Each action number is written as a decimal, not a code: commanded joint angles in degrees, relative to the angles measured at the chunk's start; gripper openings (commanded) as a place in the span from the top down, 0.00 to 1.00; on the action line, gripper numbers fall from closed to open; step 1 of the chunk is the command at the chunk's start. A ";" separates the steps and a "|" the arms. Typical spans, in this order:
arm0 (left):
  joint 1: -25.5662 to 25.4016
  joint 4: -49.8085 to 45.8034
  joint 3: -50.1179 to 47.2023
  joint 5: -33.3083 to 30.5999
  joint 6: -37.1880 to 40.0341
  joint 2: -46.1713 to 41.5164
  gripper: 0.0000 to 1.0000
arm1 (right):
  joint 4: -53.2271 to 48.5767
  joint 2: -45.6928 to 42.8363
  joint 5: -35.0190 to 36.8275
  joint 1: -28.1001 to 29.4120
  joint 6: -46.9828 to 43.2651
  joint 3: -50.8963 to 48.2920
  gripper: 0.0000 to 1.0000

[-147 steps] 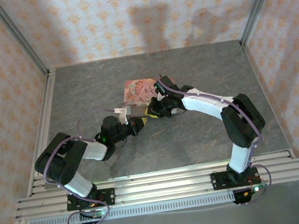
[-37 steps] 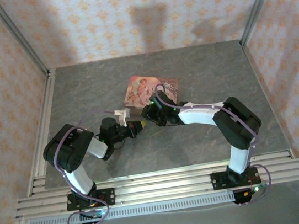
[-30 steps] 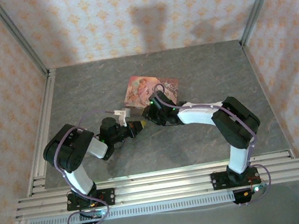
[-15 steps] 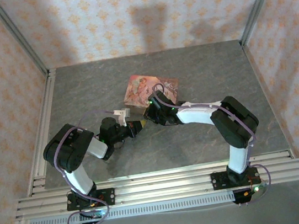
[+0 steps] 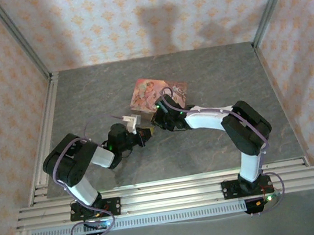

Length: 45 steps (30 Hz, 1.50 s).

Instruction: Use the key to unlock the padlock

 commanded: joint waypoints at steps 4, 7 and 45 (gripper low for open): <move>-1.85 -1.77 0.15 -5.43 6.02 -4.18 1.00 | -5.80 1.31 -0.58 1.31 1.22 2.73 1.00; -1.82 -4.98 0.14 -7.01 7.61 -6.10 1.00 | -6.61 1.46 -0.88 1.48 0.83 2.82 1.00; -2.64 10.19 4.01 -9.44 -0.78 4.55 1.00 | -1.37 2.87 -6.51 3.17 6.21 1.50 1.00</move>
